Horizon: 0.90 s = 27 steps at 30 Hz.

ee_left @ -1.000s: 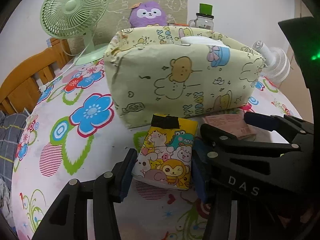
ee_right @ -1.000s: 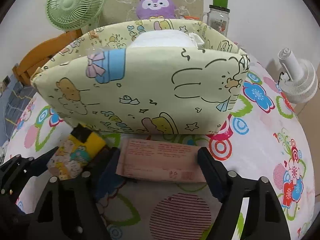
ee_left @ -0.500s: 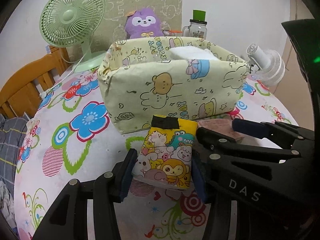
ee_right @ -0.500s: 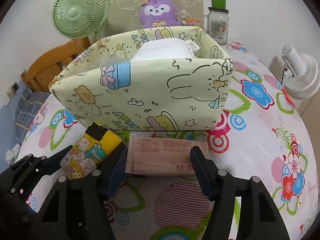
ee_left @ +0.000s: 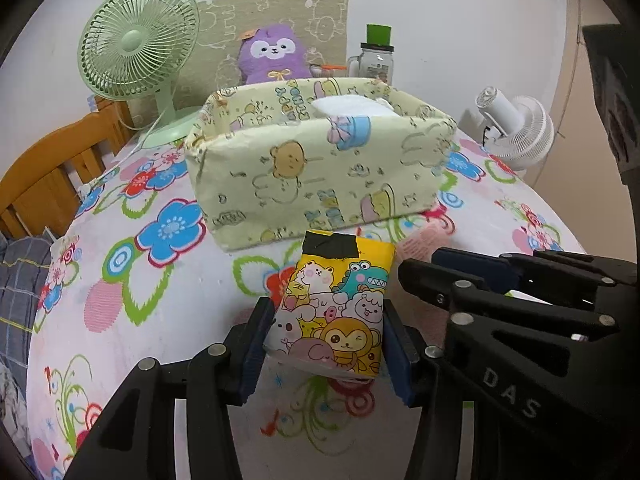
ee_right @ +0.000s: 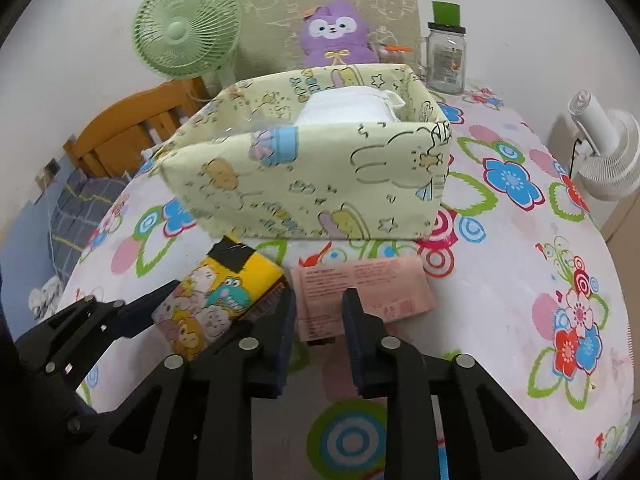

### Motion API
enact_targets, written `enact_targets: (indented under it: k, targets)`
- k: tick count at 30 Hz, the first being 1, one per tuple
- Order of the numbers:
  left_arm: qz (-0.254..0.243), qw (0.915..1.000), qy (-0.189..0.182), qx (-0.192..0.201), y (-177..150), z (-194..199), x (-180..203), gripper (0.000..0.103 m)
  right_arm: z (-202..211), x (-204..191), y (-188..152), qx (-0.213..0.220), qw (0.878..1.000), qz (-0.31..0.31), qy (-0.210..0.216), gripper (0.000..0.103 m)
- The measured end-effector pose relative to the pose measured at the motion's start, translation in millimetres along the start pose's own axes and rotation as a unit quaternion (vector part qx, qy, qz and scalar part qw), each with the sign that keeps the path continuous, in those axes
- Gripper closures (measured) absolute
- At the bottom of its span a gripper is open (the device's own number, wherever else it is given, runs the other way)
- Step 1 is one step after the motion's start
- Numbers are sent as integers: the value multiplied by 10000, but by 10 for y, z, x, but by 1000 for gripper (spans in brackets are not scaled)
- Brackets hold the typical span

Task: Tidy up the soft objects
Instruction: 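Grasp the pink paper packet with the right tool while the left holds the yellow pack, then lift the pink packet with the right tool while the left carries the yellow pack to the box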

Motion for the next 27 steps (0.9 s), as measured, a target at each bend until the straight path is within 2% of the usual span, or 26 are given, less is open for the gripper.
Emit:
enact_targets:
  k: [9, 10, 11, 16, 21, 27]
  targets:
    - [-73, 9999, -38, -98, -155, 2, 100, 50, 87, 164, -286, -150, 9998, -25, -138, 77]
    - [-84, 9999, -32, -94, -149, 1, 102, 50, 90, 178, -294, -142, 9997, -36, -192, 72]
    - [-91, 9999, 10, -77, -142, -1, 95, 50, 85, 191, -292, -148, 9995, -57, -269, 60]
    - [-88, 9999, 55, -34, -76, -33, 9, 50, 39, 268, -237, -131, 9985, -238, -478, 39]
    - [-166, 9998, 24, -81, -5, -97, -91, 50, -90, 264, -147, -291, 9970, -525, -485, 36]
    - [-322, 9994, -53, -147, 114, -180, -201, 50, -298, 246, -39, -608, 9902, -1000, -765, 36]
Point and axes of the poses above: each gripper's, at about its wrist camera, not at the fingertips, and z roughly against the way its jaws point, x to its right, y to its top, the point moved 3 cm from there along -z, roughly the way its jaws point, and after that the axes turned 14 degrees about -y, right-handed, at the moved point
